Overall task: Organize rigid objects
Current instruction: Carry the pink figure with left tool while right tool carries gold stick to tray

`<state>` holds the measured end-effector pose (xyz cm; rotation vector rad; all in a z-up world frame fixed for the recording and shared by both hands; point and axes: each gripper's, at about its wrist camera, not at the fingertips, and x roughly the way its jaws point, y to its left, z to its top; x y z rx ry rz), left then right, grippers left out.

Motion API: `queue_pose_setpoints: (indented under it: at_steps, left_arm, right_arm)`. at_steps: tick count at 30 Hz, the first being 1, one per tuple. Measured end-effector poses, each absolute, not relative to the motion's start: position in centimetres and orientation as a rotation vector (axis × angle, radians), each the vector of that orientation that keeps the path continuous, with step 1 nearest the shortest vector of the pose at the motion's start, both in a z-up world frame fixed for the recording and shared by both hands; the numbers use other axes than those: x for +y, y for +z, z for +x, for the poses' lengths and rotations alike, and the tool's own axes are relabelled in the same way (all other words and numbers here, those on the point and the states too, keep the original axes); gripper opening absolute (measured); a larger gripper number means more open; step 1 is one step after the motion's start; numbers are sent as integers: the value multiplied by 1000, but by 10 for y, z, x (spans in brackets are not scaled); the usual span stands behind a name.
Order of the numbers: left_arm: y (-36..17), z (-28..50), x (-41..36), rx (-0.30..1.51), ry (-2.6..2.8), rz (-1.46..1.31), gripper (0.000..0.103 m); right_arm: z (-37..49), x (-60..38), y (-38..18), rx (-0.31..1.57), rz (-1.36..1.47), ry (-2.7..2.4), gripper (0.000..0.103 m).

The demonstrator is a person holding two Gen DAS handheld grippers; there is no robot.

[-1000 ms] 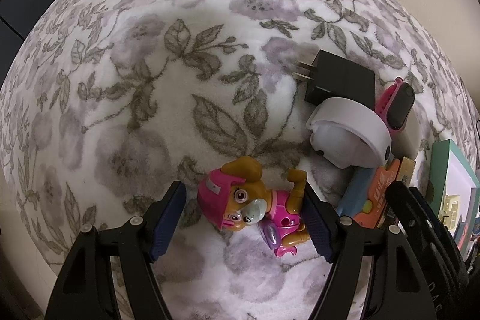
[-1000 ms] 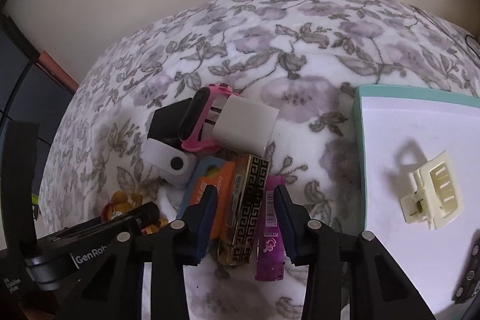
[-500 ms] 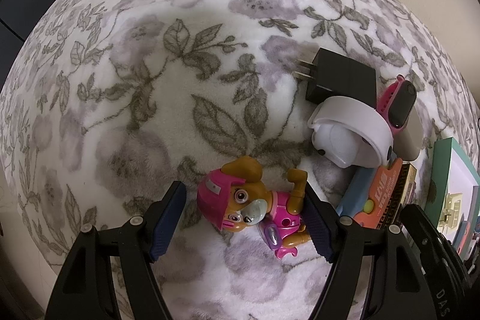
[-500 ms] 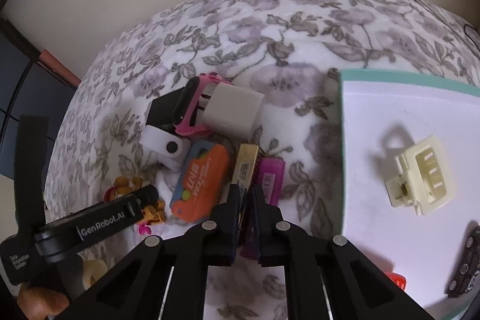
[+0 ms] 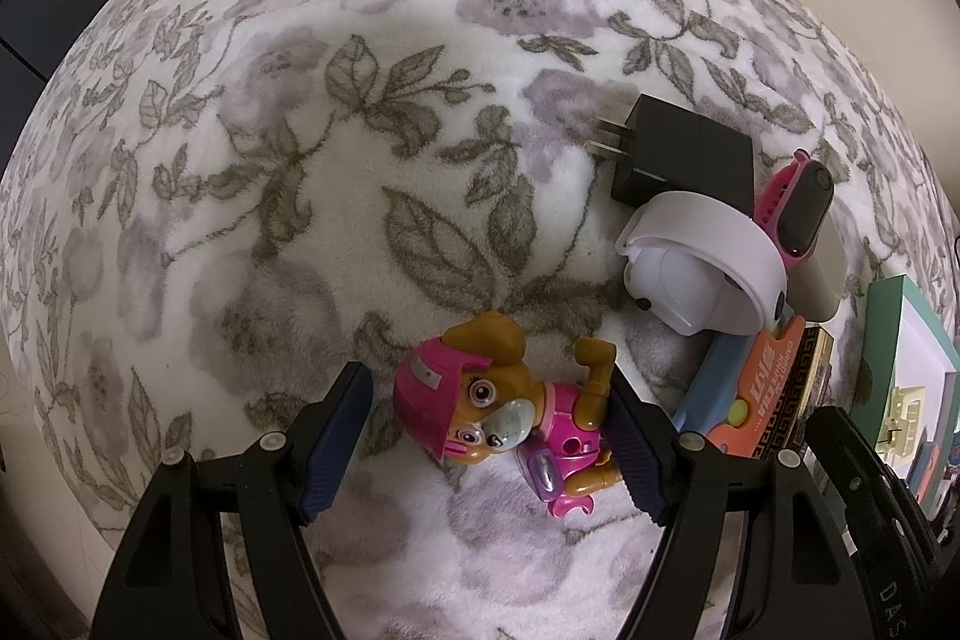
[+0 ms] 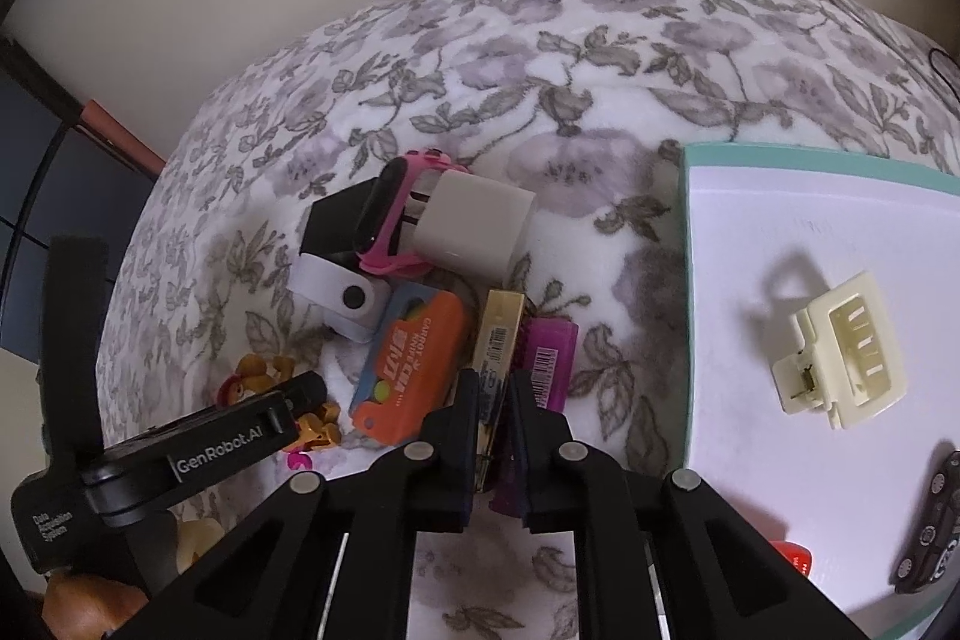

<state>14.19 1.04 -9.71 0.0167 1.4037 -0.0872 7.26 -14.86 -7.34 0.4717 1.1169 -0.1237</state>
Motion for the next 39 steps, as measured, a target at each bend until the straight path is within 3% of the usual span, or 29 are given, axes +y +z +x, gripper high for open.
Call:
queue_pose_setpoints:
  at_steps: [5,12,25,39]
  left_arm:
    - [-98,142,11,1407,-85,8,76]
    - [-99,142,12,1408,-83,2,76]
    - [-100,143,13,1411,-84,-5,76]
    - [-100,142,12,1405,-83,12,77]
  right_arm:
    - [76,-144,-78,1131,456,-108,13]
    - [79,-131,-80,1160,369,-108,23]
    - [86,-117,-86,1265,270,-130,24]
    - [91,-107,-95,1210,215,-167,26]
